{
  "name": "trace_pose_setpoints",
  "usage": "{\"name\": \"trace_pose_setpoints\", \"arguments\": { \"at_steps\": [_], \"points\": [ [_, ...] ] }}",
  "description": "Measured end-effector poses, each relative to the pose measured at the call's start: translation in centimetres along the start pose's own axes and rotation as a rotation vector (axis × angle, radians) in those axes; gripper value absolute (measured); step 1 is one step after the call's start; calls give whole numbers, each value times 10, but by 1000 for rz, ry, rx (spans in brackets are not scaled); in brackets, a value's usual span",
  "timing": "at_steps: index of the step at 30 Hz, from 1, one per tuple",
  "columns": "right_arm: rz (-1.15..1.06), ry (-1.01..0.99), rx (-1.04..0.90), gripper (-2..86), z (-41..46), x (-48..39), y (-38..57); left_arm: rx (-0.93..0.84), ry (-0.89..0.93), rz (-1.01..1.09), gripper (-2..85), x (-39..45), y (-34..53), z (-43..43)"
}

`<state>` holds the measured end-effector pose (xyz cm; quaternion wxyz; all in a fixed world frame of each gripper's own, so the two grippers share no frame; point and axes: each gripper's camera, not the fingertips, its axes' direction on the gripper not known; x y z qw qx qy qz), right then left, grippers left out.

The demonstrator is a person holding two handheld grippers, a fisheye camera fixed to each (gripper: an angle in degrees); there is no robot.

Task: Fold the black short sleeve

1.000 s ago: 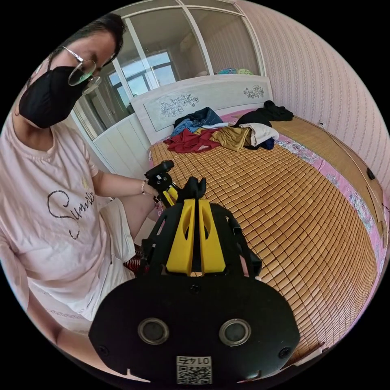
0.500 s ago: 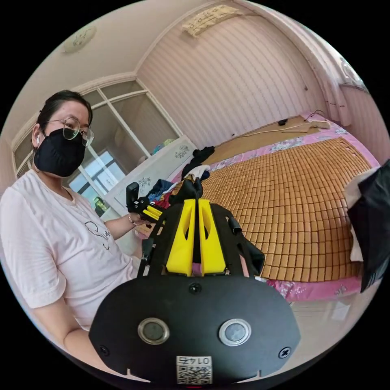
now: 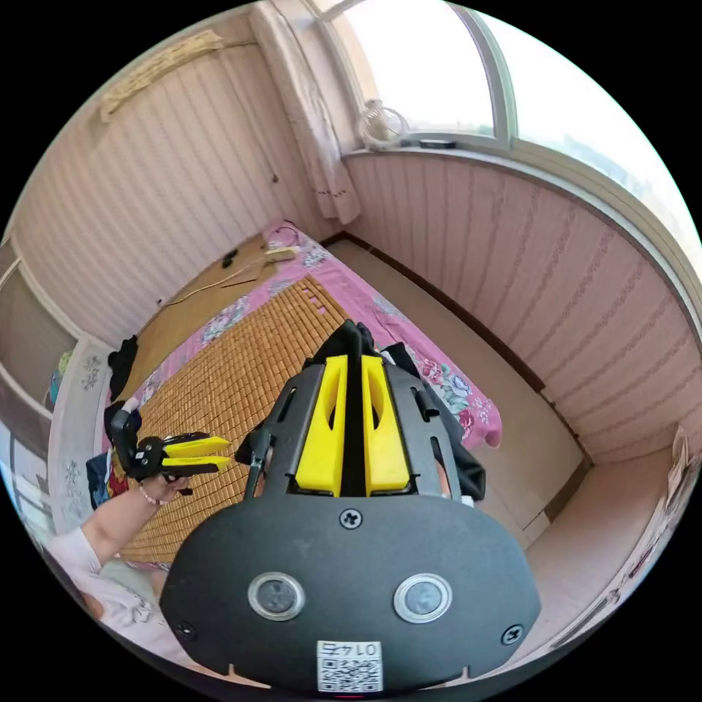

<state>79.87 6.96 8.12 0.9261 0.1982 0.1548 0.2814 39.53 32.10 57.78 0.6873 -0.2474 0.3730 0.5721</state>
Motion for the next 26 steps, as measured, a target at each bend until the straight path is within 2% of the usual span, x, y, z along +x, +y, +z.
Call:
{"name": "trace_pose_setpoints", "arguments": {
  "at_steps": [4,7,8,13,16,18,21,24,26],
  "points": [
    [-129,-106,125,49,1,-28,38,-39,-147,85,79,-16,54,-35],
    [-273,100,100,44,9,-65,106,-82,-247,121,77,-16,132,-77],
    [-308,108,85,43,12,-76,135,-94,-261,86,76,-15,169,-97],
    [-415,-142,34,17,18,-131,231,-66,-419,-171,74,8,321,-189],
    [-590,-201,-9,2,36,-212,273,39,-542,-359,71,27,406,-255],
    [-842,-199,-46,-4,50,-303,299,162,-614,-486,71,37,470,-304],
    [-1108,-240,-26,-2,62,-420,324,324,-745,-627,70,44,544,-354],
    [-1440,-327,-14,22,65,-531,347,409,-913,-746,65,43,607,-388],
    [-1524,-388,9,37,68,-589,353,424,-982,-791,64,35,638,-402]
  ]
}}
